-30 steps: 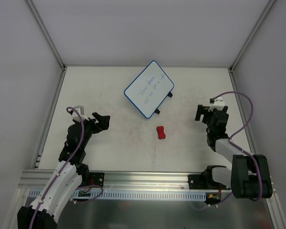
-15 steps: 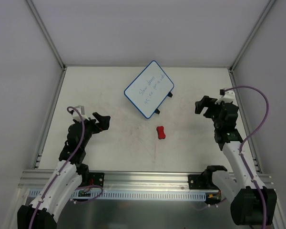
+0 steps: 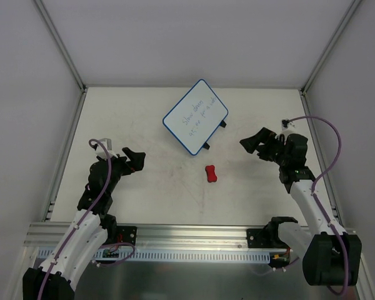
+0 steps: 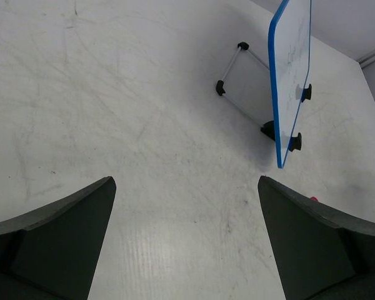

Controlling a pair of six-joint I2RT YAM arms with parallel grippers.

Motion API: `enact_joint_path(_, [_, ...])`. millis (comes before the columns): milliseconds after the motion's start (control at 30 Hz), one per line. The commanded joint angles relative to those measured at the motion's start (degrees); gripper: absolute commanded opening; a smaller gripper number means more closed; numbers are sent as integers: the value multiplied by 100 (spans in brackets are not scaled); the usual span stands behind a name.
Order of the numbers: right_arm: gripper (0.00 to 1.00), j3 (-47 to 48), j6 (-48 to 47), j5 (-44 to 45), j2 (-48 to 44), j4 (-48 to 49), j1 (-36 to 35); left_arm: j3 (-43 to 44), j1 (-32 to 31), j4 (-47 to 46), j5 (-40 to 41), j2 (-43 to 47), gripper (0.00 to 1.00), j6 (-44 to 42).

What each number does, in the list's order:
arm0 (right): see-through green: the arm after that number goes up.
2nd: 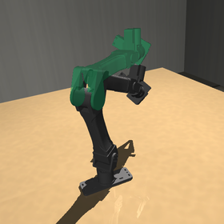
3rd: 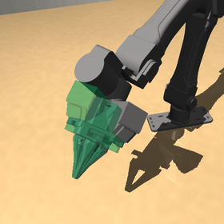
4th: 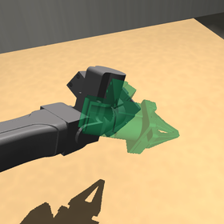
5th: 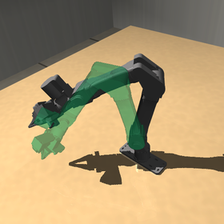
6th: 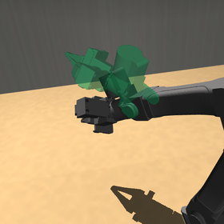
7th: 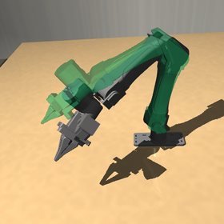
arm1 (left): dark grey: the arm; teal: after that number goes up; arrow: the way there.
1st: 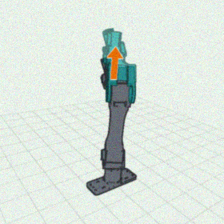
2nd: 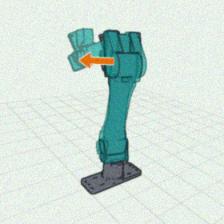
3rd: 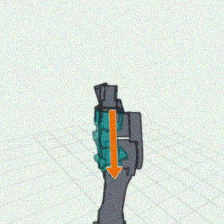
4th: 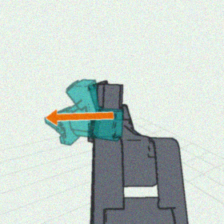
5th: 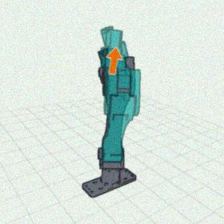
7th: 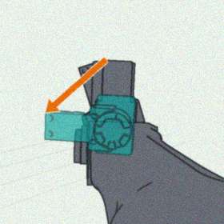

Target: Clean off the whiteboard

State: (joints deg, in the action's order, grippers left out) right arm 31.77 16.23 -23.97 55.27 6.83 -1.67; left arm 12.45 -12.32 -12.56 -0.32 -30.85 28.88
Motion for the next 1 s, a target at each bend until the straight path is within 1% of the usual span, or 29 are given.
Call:
enact_joint_path(0, [99, -196, 214, -863, -103, 485, -43, 197, -16, -177, -206, 9, 99, -137])
enact_joint_path(33, [99, -232, 179, -916, -130, 547, -70, 188, -16, -177, -214, 26, 99, -129])
enact_joint_path(67, [99, -215, -21, -821, -165, 365, -157, 179, -16, -194, -214, 35, 99, -129])
enact_joint_path(100, [99, 29, -258, -263, -200, -11, -454, 179, -16, -186, -214, 44, 99, -129])
enact_joint_path(133, [99, 196, -504, 64, -218, -824, -648, 170, -16, -194, -214, 44, 99, -120])
enact_joint_path(167, [99, 337, -837, 668, -201, -1154, -868, 170, -8, -203, -241, 53, 99, -120])
enact_joint_path(200, [99, 452, -928, 900, -174, -1410, -1035, 170, -16, -203, -249, 44, 99, -120])
enact_joint_path(233, [95, 618, -1016, 1059, -139, -1726, -1333, 170, -16, -203, -302, 53, 99, -137])
enact_joint_path(300, [93, 716, -1086, 1410, -25, -1939, -1607, 179, -16, -195, -468, 88, 99, -234])
enact_joint_path(333, [91, 804, -1148, 1517, 19, -2096, -1852, 162, -16, -203, -461, 105, 99, -243])
enact_joint_path(367, [89, 848, -1200, 1605, 124, -2168, -1967, 127, -16, -203, -426, 175, 99, -217])
enact_joint_path(433, [80, 918, -1314, 1799, 247, -2343, -2248, 83, -16, -221, -390, 246, 99, -181])
enact_joint_path(467, [78, 988, -1333, 1851, 335, -2379, -2337, 74, -16, -221, -381, 298, 99, -181])
enact_joint_path(600, [76, 1244, -1359, 2245, 931, -2669, -2776, 74, -16, -230, -364, 282, 99, -199])
enact_joint_path(633, [75, 1270, -1351, 2325, 1012, -2678, -3003, 82, -16, -230, -364, 264, 99, -199])
enact_joint_path(667, [76, 1279, -1255, 2361, 1100, -2678, -3110, 91, -16, -230, -364, 220, 99, -208])
enact_joint_path(700, [76, 1297, -1210, 2675, 1274, -2669, -3216, 109, -16, -230, -355, 194, 99, -208])
enact_joint_path(833, [75, 1340, -982, 2862, 1696, -2468, -3734, 126, -16, -230, -381, 150, 99, -208])
enact_joint_path(967, [68, 1551, -946, 3047, 2083, -2432, -4095, 118, -16, -230, -373, 141, 99, -208])
